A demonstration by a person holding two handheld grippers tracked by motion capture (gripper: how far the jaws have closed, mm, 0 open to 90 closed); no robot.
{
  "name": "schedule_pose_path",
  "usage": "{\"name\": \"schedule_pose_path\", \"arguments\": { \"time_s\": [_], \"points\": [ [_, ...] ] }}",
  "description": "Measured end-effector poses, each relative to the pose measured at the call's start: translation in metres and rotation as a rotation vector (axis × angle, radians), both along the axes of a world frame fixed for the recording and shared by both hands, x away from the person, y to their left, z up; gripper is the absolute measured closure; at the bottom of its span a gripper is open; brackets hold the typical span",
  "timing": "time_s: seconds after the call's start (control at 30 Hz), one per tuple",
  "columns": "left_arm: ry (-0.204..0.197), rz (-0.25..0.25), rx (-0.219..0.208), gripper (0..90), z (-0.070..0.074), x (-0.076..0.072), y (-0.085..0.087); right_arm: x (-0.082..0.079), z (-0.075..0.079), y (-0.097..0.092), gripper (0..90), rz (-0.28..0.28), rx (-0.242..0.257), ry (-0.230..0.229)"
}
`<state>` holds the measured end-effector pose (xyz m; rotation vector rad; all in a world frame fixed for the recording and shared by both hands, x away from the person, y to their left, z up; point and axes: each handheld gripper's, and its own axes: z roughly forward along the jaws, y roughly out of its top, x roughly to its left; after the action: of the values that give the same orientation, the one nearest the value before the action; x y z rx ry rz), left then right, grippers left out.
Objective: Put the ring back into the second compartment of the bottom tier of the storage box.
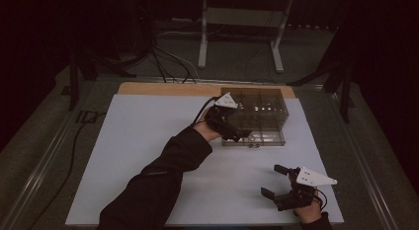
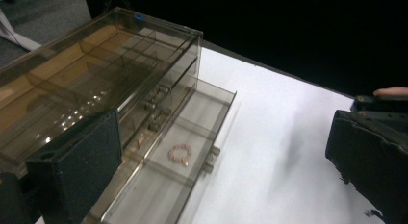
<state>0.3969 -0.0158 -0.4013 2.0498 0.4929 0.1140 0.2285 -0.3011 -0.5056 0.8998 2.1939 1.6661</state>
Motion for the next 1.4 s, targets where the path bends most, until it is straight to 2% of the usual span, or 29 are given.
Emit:
{"name": "schedule_pose_path", "arguments": {
  "time_s": [0.07, 0.17, 0.27, 0.53, 0.6, 0.87, 1.0, 1.4],
  "points": [
    [0.018, 0.004, -0.017, 0.5, -0.002, -0.001, 0.009, -0.001, 0.001, 0.0, 0.0, -0.001, -0.001, -0.003],
    [0.032, 0.018, -0.019, 0.5, -0.004, -0.004, 0.022, 0.0, 0.0, 0.001, 0.0, -0.003, 0.001, 0.003],
    [0.026, 0.035, -0.008, 0.5, -0.005, -0.006, 0.032, 0.0, 0.0, 0.002, 0.0, -0.004, -0.004, 0.004],
    [0.026, 0.078, -0.035, 0.5, -0.007, -0.015, 0.061, 0.001, 0.001, 0.004, 0.0, -0.001, -0.01, -0.001],
    [0.014, 0.093, -0.031, 0.5, -0.01, -0.02, 0.068, 0.001, 0.001, 0.003, 0.0, -0.002, -0.005, 0.0],
    [0.043, 0.13, -0.046, 0.5, -0.024, -0.032, 0.097, 0.0, 0.002, 0.003, 0.0, -0.001, -0.004, -0.004],
    [0.039, 0.147, -0.03, 0.5, -0.031, -0.04, 0.11, 0.0, 0.002, 0.004, 0.0, 0.001, -0.006, -0.006],
    [0.047, 0.197, -0.039, 0.5, -0.055, -0.073, 0.15, 0.0, 0.002, 0.004, 0.0, -0.001, -0.009, -0.006]
  ]
}}
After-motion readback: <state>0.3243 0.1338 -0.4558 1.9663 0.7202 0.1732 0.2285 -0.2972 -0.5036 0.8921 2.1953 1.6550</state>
